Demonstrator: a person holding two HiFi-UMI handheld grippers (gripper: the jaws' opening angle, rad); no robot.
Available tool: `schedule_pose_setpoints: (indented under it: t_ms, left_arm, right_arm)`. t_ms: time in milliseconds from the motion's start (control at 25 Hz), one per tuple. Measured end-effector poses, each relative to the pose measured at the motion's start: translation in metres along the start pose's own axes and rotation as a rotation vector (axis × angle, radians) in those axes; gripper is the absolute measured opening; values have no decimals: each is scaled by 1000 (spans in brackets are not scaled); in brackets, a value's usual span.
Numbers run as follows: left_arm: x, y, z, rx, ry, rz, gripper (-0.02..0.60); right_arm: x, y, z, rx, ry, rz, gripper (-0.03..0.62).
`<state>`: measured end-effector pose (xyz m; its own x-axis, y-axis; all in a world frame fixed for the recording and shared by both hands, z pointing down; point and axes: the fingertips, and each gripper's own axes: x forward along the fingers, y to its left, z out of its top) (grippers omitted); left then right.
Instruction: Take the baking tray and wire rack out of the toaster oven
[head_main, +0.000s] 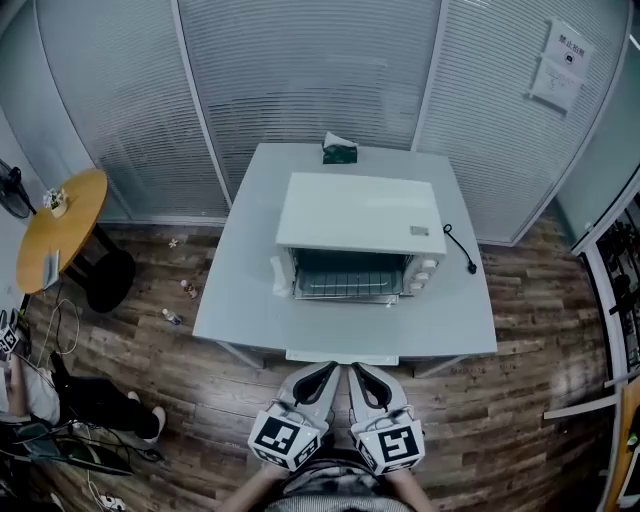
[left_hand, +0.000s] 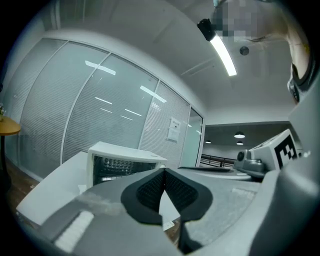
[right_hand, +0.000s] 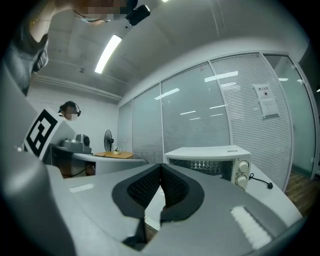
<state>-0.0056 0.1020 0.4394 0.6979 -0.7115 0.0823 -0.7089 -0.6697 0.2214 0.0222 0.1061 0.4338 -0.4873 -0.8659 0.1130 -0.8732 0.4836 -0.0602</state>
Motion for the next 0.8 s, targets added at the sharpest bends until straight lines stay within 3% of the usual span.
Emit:
schedule_pose_setpoints:
  t_ms: [400, 800]
  left_arm:
    - [13, 35, 1, 10, 26, -46, 3]
    - [40, 56, 13, -16, 4, -22, 3]
  right_arm:
    - [35, -6, -5, 76, -2, -63, 2]
    - [64, -27, -2, 76, 21, -37, 2]
